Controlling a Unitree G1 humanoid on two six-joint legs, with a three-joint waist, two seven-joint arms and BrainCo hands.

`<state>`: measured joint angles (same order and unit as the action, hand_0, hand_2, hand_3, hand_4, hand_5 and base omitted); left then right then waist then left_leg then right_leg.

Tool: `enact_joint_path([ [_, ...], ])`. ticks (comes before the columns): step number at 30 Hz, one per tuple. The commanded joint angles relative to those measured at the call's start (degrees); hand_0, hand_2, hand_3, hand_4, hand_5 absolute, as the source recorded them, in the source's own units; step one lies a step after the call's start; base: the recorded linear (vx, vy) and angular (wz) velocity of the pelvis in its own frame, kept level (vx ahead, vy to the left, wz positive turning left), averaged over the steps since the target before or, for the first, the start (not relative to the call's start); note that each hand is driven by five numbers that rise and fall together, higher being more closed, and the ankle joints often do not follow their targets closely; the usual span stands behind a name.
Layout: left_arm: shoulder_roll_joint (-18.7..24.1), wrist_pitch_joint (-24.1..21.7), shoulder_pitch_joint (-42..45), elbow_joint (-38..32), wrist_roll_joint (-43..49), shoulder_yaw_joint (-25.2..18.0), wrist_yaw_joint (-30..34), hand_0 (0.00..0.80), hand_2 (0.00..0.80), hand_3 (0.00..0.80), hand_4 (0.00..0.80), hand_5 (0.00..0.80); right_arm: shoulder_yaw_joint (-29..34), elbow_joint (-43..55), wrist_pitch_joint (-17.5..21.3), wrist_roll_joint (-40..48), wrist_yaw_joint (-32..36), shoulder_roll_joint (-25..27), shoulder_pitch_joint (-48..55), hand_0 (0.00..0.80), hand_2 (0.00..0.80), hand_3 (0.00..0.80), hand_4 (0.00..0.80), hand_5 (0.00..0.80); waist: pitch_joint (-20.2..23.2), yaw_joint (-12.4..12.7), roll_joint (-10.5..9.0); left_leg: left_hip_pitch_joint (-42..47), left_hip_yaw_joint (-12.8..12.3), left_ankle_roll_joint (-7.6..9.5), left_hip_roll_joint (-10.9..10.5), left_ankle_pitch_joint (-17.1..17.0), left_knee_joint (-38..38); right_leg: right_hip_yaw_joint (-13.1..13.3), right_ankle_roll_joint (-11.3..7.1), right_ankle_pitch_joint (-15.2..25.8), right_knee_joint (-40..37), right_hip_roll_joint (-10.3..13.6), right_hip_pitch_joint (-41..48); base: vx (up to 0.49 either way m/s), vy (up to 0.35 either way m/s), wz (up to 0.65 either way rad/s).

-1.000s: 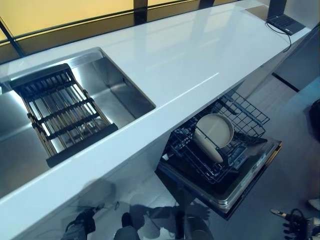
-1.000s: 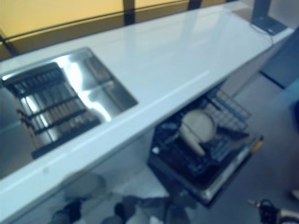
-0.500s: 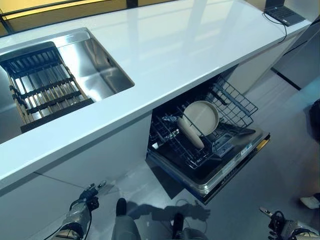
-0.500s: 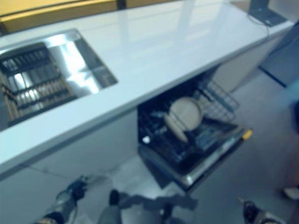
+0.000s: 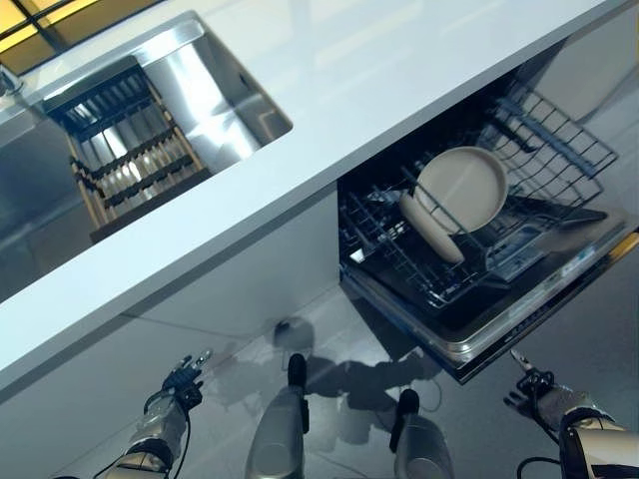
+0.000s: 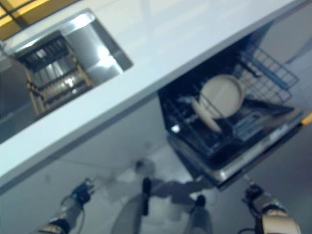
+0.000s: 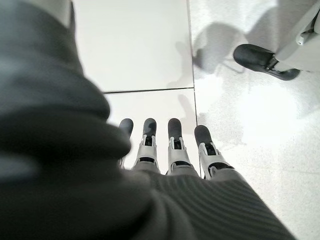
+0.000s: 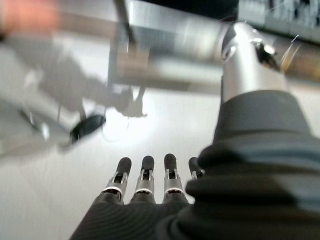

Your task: Take plates into dishwasher

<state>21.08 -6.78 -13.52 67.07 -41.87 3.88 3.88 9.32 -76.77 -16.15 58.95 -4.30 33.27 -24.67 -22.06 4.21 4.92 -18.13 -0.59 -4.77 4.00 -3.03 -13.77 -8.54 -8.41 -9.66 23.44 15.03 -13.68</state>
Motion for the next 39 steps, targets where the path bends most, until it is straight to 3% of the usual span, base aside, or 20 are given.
enact_joint_path([
  [1,-0.8,-3.0,-0.2,0.7,-2.7,0.9,-0.2,0.000,0.000,0.000,0.000,0.000,0.3,4.3,3.1,7.5,5.0,-1.6,-3.0,0.000,0.000,0.000,0.000,0.000,-1.0,1.1,0.02,-5.7,0.1,2.91,-1.2,3.7,-8.7,0.0,6.19,-3.5,7.4,0.4,3.1,-0.003,0.122,0.17],
  [5,-2.6,-3.5,1.3,0.7,-3.3,1.5,0.4,0.000,0.000,0.000,0.000,0.000,0.9,5.2,3.4,11.6,13.0,-2.8,-7.7,0.000,0.000,0.000,0.000,0.000,-0.7,2.1,1.88,-4.9,0.4,2.88,-2.9,4.0,-9.5,-0.4,6.71,-5.0,10.9,1.3,2.6,0.001,0.112,0.15],
  [9,-3.9,-3.5,2.3,0.6,-3.0,2.1,0.9,0.000,0.000,0.000,0.000,0.000,0.3,5.9,3.6,10.5,18.6,-3.6,-11.8,0.000,0.000,0.000,0.000,0.000,-0.3,2.9,2.91,-4.1,0.7,2.80,-4.0,4.4,-10.4,-1.1,7.14,-6.1,13.2,2.0,2.8,0.022,0.094,0.15],
  [10,-4.4,-3.2,2.9,0.7,-2.7,2.4,1.4,0.000,0.000,0.000,0.000,0.000,-0.6,5.9,3.1,10.0,22.7,-3.5,-14.6,0.000,0.000,0.000,0.000,0.000,0.2,3.8,3.41,-3.5,0.8,2.71,-4.4,4.7,-10.8,-1.8,7.23,-6.5,14.2,2.7,3.3,0.062,0.105,0.10],
  [16,-4.1,-0.9,4.3,-0.2,-0.5,2.6,2.1,0.000,0.000,0.000,0.000,0.000,-6.6,10.6,2.8,10.0,35.3,-5.1,-19.7,0.000,0.000,0.000,0.000,0.000,2.3,5.9,2.92,-1.6,1.4,2.96,-5.6,5.7,-12.3,-4.0,7.01,-6.7,14.7,3.7,6.6,0.078,0.029,0.08],
  [21,-2.8,0.6,6.8,-1.1,3.2,2.4,1.4,0.000,0.000,0.000,0.000,0.000,-9.4,15.9,2.6,12.9,36.3,-5.1,-21.1,0.000,0.000,0.000,0.000,0.000,4.3,7.7,1.03,0.7,2.4,3.22,-5.0,6.3,-13.1,-6.0,6.57,-6.2,14.1,3.9,10.8,0.184,-0.054,0.11],
  [30,-2.3,1.0,10.0,-0.7,6.8,2.4,2.5,0.000,0.000,0.000,0.000,0.000,-8.5,20.2,2.7,13.6,34.8,-4.6,-19.7,0.000,0.000,0.000,0.000,0.000,7.1,9.1,-0.86,4.9,3.1,2.87,-3.7,5.1,-9.9,-8.3,5.22,-3.7,7.7,3.1,17.6,0.156,-0.022,0.06],
  [35,-1.8,0.7,11.2,0.3,8.3,2.1,4.3,0.000,0.000,0.000,0.000,0.000,-7.8,20.6,1.0,13.0,36.7,-4.3,-17.3,0.000,0.000,0.000,0.000,0.000,8.5,9.6,-1.96,7.5,3.6,2.38,-3.0,2.9,-5.1,-9.3,4.47,-2.0,1.5,1.4,21.1,0.123,-0.026,0.19],
  [39,-1.6,0.1,11.7,1.0,9.0,2.1,4.4,0.000,0.000,0.000,0.000,0.000,-8.0,18.4,0.5,7.6,36.7,-3.3,-15.9,0.000,0.000,0.000,0.000,0.000,9.8,9.7,-2.93,9.2,3.4,2.00,-2.1,0.9,-0.4,-10.1,3.76,0.0,-3.5,0.4,22.5,0.049,-0.033,0.18],
])
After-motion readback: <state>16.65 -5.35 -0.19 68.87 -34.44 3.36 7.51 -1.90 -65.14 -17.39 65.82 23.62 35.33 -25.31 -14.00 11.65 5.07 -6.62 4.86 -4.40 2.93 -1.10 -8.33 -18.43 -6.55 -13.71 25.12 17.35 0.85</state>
